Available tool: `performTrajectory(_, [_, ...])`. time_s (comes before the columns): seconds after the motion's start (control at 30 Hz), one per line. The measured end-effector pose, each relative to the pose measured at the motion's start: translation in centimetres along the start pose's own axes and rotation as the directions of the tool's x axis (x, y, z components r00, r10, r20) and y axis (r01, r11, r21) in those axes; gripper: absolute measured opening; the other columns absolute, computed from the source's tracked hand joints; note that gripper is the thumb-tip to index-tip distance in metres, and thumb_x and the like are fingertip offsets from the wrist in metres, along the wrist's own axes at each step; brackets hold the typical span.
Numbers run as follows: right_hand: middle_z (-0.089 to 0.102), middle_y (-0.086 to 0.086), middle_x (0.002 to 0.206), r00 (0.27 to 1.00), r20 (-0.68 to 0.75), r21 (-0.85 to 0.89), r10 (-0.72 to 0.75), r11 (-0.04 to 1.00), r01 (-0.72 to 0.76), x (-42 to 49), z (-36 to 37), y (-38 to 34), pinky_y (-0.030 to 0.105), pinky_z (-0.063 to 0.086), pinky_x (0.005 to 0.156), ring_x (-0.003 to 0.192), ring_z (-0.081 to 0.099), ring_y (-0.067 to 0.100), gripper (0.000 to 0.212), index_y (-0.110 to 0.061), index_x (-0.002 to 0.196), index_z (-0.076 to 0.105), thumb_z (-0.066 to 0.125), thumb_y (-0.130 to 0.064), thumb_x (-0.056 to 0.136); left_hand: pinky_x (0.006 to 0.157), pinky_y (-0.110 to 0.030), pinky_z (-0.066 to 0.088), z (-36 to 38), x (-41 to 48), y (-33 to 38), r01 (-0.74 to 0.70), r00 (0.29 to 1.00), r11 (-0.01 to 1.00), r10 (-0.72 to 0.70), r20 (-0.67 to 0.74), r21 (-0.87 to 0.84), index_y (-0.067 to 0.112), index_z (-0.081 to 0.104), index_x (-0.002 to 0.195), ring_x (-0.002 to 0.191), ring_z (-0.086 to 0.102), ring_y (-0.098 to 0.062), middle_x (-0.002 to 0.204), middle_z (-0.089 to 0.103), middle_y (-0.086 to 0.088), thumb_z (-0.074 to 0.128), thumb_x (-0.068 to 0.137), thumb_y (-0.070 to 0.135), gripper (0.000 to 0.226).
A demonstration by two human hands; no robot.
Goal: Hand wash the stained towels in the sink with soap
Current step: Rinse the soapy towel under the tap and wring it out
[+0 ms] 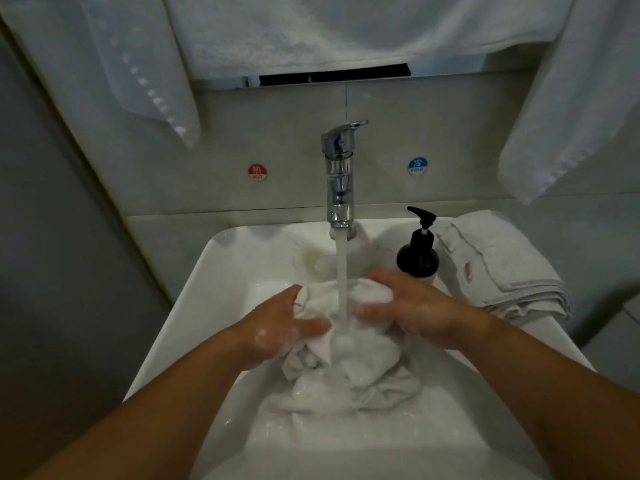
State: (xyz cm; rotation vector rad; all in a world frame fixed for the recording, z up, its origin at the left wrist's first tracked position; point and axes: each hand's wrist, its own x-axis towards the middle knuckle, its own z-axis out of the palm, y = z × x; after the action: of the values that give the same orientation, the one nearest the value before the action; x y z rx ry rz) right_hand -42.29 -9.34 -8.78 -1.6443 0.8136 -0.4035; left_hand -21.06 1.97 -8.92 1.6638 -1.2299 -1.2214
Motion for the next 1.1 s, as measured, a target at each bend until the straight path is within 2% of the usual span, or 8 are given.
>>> performTrajectory(0.2, [0.073,-0.002,0.09,0.995,-0.043,-0.167,0.094,0.981,-0.1,-0.2,-0.7,-0.2,0.024,0.048,0.06,0.079,0.069,0.015,0.036,-0.022,0.102,0.07,0.078,-0.051,0.083,0.098,-0.053,0.054,-0.1,0.9,0.2,0.079,0.986,0.991,-0.093,-0.137,-0.104,0.014,0.07,0.109,0.097,0.074,-0.03,0.101,0.077,-0.008,0.07,0.093,0.036,0.027])
performTrajectory(0.33, [0.055,-0.005,0.132,0.999,-0.017,-0.708,0.04,0.705,-0.04,-0.2,0.1,0.0,0.022,0.041,0.088,0.114,0.056,0.013,0.068,-0.035,0.136,0.052,0.072,-0.066,0.079,0.101,-0.034,0.047,-0.3,0.5,-0.9,0.058,0.998,0.854,-0.04,-0.047,0.518,0.04,0.051,0.137,0.12,0.057,-0.021,0.138,0.052,0.004,0.071,0.078,0.068,0.068])
performTrajectory(0.43, [0.037,-0.003,0.148,0.968,0.204,-0.806,0.147,0.587,0.081,-0.4,-0.1,0.3,0.028,0.035,0.112,0.135,0.042,0.019,0.098,-0.04,0.154,0.033,0.081,-0.064,0.071,0.115,-0.032,0.035,-0.1,0.4,-1.2,0.021,0.99,0.764,-0.105,0.091,0.645,0.05,0.036,0.149,0.141,0.037,-0.02,0.157,0.017,0.011,0.085,0.06,0.069,0.103])
performTrajectory(0.5, [0.046,-0.002,0.142,0.957,0.246,-0.838,0.156,0.531,0.129,-0.1,0.2,0.7,0.033,0.041,0.111,0.127,0.049,0.021,0.091,-0.037,0.151,0.04,0.084,-0.054,0.073,0.112,-0.027,0.037,-0.1,0.9,-1.5,0.003,0.986,0.678,-0.125,0.111,0.735,0.049,0.035,0.149,0.136,0.042,-0.021,0.153,0.02,0.006,0.09,0.062,0.059,0.103])
performTrajectory(0.67, [0.072,-0.01,0.093,0.989,0.138,-0.737,-0.051,0.662,0.137,0.1,-0.7,0.3,0.03,0.054,0.081,0.086,0.066,0.007,0.008,-0.035,0.094,0.073,0.077,-0.034,0.087,0.08,-0.014,0.049,-0.5,1.3,-1.4,-0.136,0.991,0.754,0.098,0.094,0.642,0.037,0.07,0.119,0.087,0.065,-0.002,0.103,0.07,0.017,0.086,0.078,0.035,0.044])
performTrajectory(0.77, [0.068,-0.008,0.076,0.983,0.0,-0.598,-0.181,0.788,0.145,-0.6,-2.3,-1.0,0.022,0.046,0.065,0.071,0.063,0.0,0.016,-0.034,0.079,0.069,0.07,-0.039,0.093,0.081,-0.028,0.054,-1.4,0.6,-0.4,-0.153,0.974,0.905,0.205,-0.093,0.397,0.029,0.076,0.103,0.091,0.07,-0.007,0.098,0.076,0.011,0.086,0.076,0.044,0.032])
performTrajectory(0.9, [0.071,-0.009,0.083,0.921,-0.202,-0.324,-0.333,0.91,0.258,-1.2,-1.9,-2.5,0.035,0.053,0.072,0.08,0.069,0.01,0.019,-0.028,0.089,0.071,0.063,-0.043,0.098,0.09,-0.038,0.053,-1.9,0.3,0.6,-0.19,0.901,0.942,0.28,-0.331,0.278,0.037,0.076,0.105,0.099,0.068,-0.01,0.103,0.075,0.014,0.067,0.069,0.08,0.056])
performTrajectory(1.1, [0.07,0.003,0.098,0.944,-0.307,-0.148,-0.119,0.986,0.077,-0.3,0.3,-1.4,0.04,0.057,0.08,0.093,0.068,0.022,0.02,-0.021,0.102,0.066,0.064,-0.04,0.097,0.078,-0.035,0.047,-1.7,0.7,-0.8,-0.072,0.974,0.986,0.102,-0.202,0.15,0.027,0.068,0.076,0.082,0.061,-0.017,0.082,0.068,0.009,0.061,0.077,0.081,0.054])
